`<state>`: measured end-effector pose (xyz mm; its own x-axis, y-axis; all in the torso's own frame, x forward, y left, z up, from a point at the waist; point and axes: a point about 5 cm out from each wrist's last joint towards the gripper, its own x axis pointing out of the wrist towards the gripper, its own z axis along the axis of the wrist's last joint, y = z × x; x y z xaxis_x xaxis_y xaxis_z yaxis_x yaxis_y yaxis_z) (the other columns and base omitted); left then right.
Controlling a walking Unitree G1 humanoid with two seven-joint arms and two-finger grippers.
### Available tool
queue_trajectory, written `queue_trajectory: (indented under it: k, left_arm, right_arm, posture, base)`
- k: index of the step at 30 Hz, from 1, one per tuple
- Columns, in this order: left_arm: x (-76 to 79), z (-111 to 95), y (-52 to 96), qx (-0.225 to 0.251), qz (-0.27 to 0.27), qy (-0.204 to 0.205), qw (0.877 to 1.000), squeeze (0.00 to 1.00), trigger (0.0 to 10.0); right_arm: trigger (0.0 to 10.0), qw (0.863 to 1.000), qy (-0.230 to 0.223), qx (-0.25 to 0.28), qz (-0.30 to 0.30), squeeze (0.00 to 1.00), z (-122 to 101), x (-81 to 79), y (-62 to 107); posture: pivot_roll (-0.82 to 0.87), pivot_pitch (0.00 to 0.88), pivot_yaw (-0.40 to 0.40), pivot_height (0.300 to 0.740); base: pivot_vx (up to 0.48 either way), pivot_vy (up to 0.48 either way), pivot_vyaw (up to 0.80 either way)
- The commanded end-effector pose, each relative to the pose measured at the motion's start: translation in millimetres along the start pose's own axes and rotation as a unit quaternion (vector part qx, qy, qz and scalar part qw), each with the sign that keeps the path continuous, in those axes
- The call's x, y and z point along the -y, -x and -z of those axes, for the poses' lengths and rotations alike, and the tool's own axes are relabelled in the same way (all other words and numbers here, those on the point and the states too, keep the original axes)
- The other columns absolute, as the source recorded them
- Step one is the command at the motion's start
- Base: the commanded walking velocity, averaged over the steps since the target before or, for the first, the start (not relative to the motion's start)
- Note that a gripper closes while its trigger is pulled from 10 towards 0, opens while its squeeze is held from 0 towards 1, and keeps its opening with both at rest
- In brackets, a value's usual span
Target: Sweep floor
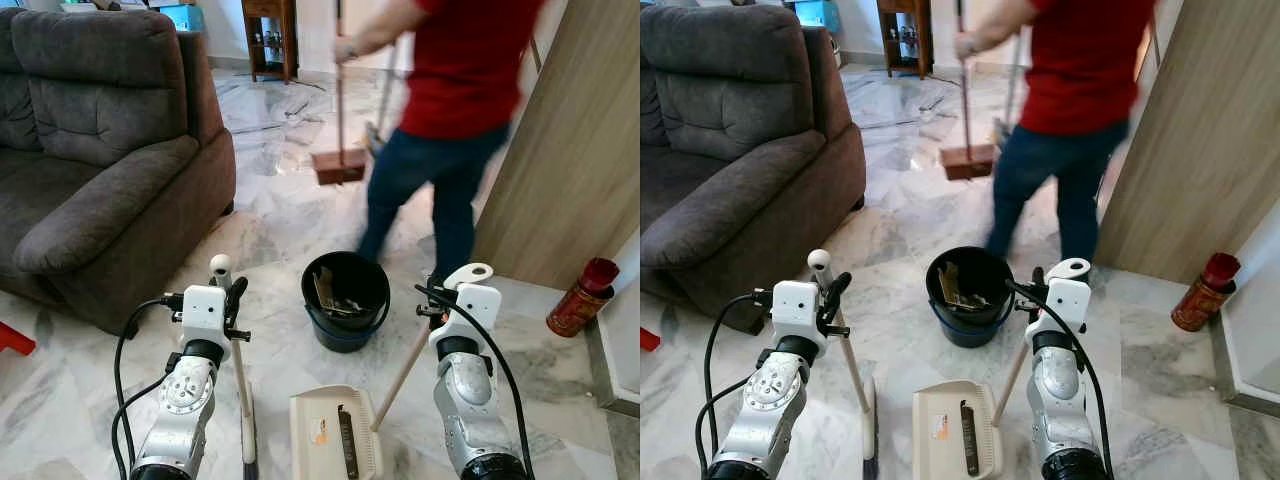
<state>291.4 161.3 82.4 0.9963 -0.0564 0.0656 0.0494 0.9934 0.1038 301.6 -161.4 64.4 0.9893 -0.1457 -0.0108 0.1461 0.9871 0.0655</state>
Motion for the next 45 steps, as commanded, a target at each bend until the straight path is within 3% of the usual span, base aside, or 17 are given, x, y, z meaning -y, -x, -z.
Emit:
queue_trajectory:
  k: [1, 26, 37, 45]
  left_arm:
    - [-3.7, -9.9, -3.6, 0.023, -0.005, -0.006, 1.0, 0.0, 10.0]
    - [-3.2, -9.4, -3.5, 0.023, -0.003, -0.006, 1.0, 0.0, 10.0]
    - [-8.0, -8.4, 0.6, 0.02, -0.004, -0.015, 1.0, 0.0, 10.0]
    - [-15.8, -5.0, 7.0, 0.013, -0.013, -0.023, 1.0, 0.0, 10.0]
  right_arm:
    - [10.0, 1.0, -0.006, 0.027, -0.003, 0.0, -11.5, -3.1, -3.7]
    - [10.0, 0.999, -0.005, 0.034, -0.002, 0.0, -15.0, -1.8, -5.3]
    - [10.0, 0.996, -0.001, 0.084, 0.014, 0.0, -39.9, 5.8, -9.2]
    - [10.0, 0.991, -0.007, 0.135, 0.003, 0.0, -70.2, 2.1, -10.3]
  posture:
    - [0.1, 0.003, 0.054, 0.74]
    - [0.1, 0.0, 0.052, 0.74]
    - [0.1, 0.0, 0.056, 0.74]
    - [0.11, 0.0, 0.054, 0.74]
  base:
    - [0.0, 0.0, 0.0]
    - [0.0, 0.0, 0.0]
    - [0.0, 0.0, 0.0]
    - [0.0, 0.0, 0.0]
